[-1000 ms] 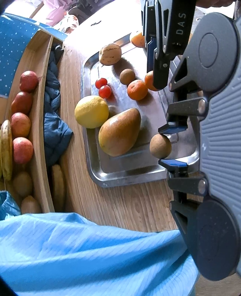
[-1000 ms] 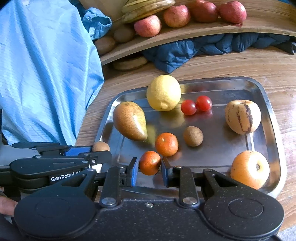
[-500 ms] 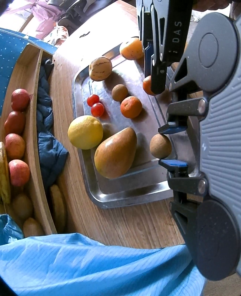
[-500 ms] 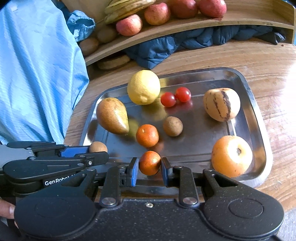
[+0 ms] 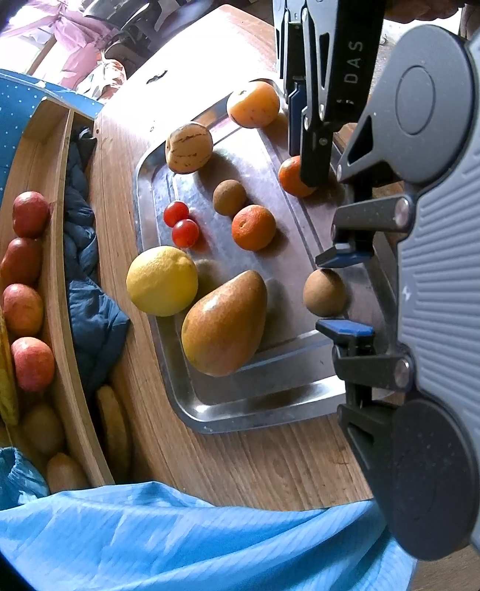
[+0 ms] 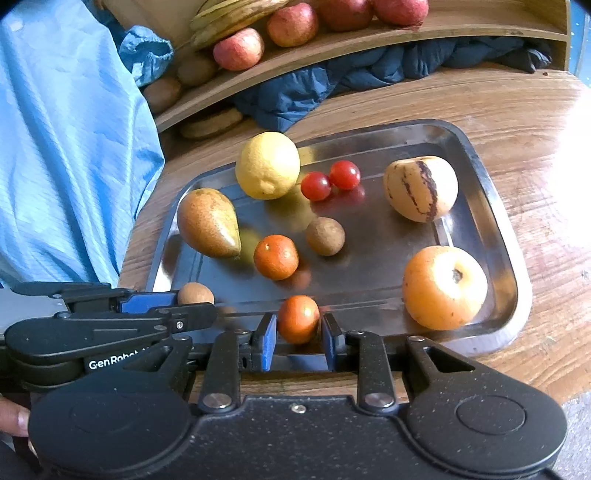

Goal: Organize fruits
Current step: 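Lower both fruits onto the tray and open both grippers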

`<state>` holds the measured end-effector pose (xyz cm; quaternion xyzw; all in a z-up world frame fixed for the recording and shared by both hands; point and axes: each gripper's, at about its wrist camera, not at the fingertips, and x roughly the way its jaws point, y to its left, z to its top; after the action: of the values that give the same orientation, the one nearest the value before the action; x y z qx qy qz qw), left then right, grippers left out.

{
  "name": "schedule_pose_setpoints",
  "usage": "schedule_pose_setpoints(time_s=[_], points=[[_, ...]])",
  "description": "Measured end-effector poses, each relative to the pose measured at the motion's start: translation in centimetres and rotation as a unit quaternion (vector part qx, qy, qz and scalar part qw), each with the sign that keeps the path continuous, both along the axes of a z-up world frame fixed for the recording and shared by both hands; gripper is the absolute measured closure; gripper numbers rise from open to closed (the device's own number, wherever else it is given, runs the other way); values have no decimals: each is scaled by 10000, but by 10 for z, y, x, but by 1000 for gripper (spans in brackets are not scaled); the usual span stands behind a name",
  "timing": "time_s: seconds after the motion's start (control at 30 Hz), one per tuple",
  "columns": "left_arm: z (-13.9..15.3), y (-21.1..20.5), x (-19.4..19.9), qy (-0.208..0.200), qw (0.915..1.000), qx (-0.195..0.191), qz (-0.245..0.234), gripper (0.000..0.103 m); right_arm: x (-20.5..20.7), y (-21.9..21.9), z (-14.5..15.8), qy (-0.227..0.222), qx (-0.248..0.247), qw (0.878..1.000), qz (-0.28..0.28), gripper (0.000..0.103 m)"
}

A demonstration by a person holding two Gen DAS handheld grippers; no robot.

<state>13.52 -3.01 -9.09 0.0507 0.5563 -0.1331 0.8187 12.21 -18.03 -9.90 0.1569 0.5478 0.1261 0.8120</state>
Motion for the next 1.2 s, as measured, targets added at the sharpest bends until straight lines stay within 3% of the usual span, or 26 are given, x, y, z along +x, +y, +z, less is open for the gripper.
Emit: schedule_pose_setpoints(time_s=[0.13,0.37,0.67,0.9,1.03,1.2], points=[[1,-1,-1,-16,10000,8,-19,71,-2,-2,1,-7,-5,10000,-58,72],[5,2,-4,-92,10000,0,27,61,-6,-3,5,-85,-73,9998,-158,71],[16,15,-9,-303,9991,-139,247,49,-17,3,15,-318,-369,9987,-132,60],[26,25,-14,-473,9977,-257,403,37,-27,7,29,-596,-602,9963,-158,47],[33,30,-16,-584,9963,-342,528,21,-33,8,39,-778,-736,9940,-212,37],[41,33,-16,-710,9941,-492,653,12,-33,7,51,-984,-876,9910,-219,23]])
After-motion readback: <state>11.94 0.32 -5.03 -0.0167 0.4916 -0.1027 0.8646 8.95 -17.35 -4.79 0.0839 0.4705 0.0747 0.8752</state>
